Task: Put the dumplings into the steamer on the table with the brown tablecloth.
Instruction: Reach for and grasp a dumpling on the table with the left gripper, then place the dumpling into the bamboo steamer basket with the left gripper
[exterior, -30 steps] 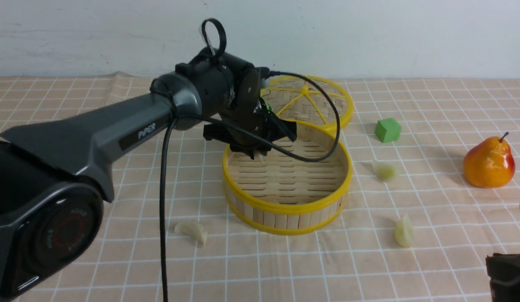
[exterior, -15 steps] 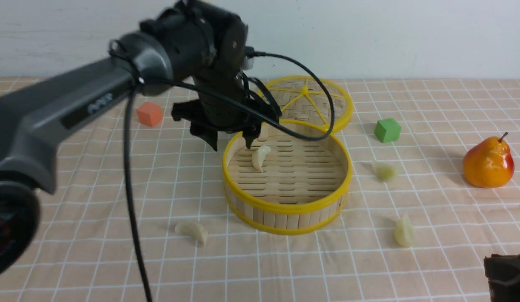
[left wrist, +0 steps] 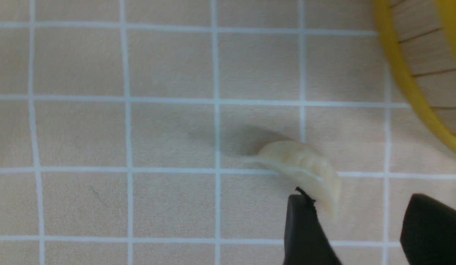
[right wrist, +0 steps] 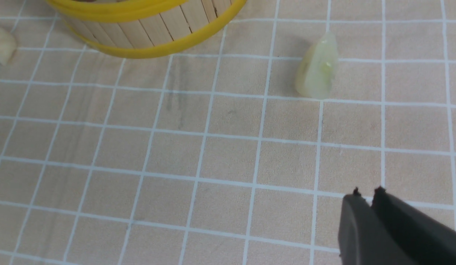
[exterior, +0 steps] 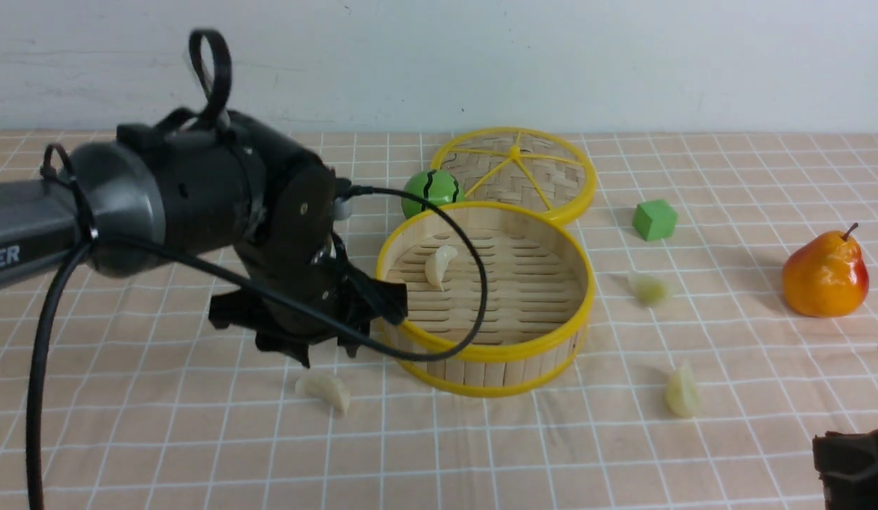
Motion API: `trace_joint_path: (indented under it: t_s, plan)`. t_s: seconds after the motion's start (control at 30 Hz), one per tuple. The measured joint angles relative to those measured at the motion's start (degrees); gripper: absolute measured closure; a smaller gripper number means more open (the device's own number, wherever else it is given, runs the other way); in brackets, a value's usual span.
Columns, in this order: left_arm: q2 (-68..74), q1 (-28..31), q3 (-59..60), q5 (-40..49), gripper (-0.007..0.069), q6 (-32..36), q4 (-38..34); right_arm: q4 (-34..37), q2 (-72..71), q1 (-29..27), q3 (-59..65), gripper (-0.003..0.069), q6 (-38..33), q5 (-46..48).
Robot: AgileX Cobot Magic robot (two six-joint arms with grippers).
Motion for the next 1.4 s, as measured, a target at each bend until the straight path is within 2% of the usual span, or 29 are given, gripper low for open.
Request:
trace_joint_path:
  t_s: [0.17,0.37,0.57,0.6,0.7,0.93,1.13,1.33,1.4]
  plan:
    - [2.7,0.0,2.8,-4.5,0.0267,-7.2,3.7,0.4,0.0,0.0,0.0,0.0598,0.0,0.0]
    - [7.9,0.0,2.8,-9.9,0.0275,-9.6,4.7,0.7,0.0,0.0,0.0,0.0596,0.0,0.0]
    - [8.5,0.0,2.7,-8.8,0.0412,-8.5,5.8,0.8,0.0,0.0,0.0,0.0596,0.0,0.0]
    - [8.2,0.0,2.7,-9.0,0.0465,-7.6,5.9,0.8,0.0,0.0,0.0,0.0596,0.0,0.0]
    - [7.4,0.0,2.8,-8.9,0.0461,-6.9,5.9,0.8,0.0,0.0,0.0,0.0596,0.0,0.0]
    - [-2.7,-0.1,3.1,-8.9,0.0461,-3.3,4.9,1.0,0.0,0.0,0.0,0.0592,0.0,0.0]
    - [-7.7,-2.7,1.1,-12.2,0.0461,4.9,-0.8,1.0,0.0,0.0,0.0,0.0587,0.0,-0.1]
    - [-1.0,-4.0,-9.5,-7.9,0.0461,13.2,-7.0,1.0,0.0,0.0,0.0,0.0585,0.0,-0.1]
    - [4.5,-4.0,-16.1,-1.5,0.0461,18.2,-9.2,1.0,0.0,0.0,0.0,0.0583,0.0,-0.1]
